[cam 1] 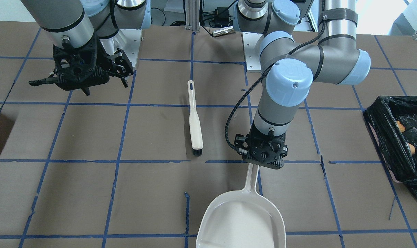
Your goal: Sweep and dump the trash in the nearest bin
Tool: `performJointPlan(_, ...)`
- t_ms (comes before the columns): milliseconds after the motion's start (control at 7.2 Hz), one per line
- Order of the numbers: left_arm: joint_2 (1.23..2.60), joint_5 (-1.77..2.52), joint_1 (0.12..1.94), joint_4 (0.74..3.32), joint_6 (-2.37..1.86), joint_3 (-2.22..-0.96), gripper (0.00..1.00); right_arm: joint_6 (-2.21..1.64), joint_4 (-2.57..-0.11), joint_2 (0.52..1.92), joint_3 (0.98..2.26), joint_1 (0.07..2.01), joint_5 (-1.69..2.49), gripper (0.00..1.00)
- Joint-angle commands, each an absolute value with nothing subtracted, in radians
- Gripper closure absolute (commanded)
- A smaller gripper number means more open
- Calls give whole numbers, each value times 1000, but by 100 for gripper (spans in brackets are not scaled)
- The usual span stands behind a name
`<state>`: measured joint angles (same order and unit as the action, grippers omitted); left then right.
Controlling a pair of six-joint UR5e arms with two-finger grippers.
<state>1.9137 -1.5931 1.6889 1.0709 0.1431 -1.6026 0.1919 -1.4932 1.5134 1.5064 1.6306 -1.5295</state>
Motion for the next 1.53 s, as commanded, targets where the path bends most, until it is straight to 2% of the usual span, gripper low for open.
performJointPlan(0, 1945, -1595, 1736, 1009, 78, -1603, 95, 193, -1494, 1509, 1512, 1631, -1529, 0)
performJointPlan(1390, 1965, -1559, 1767, 985, -3, -1643, 95, 192, -1496, 1516, 1511, 1632, -1529, 0)
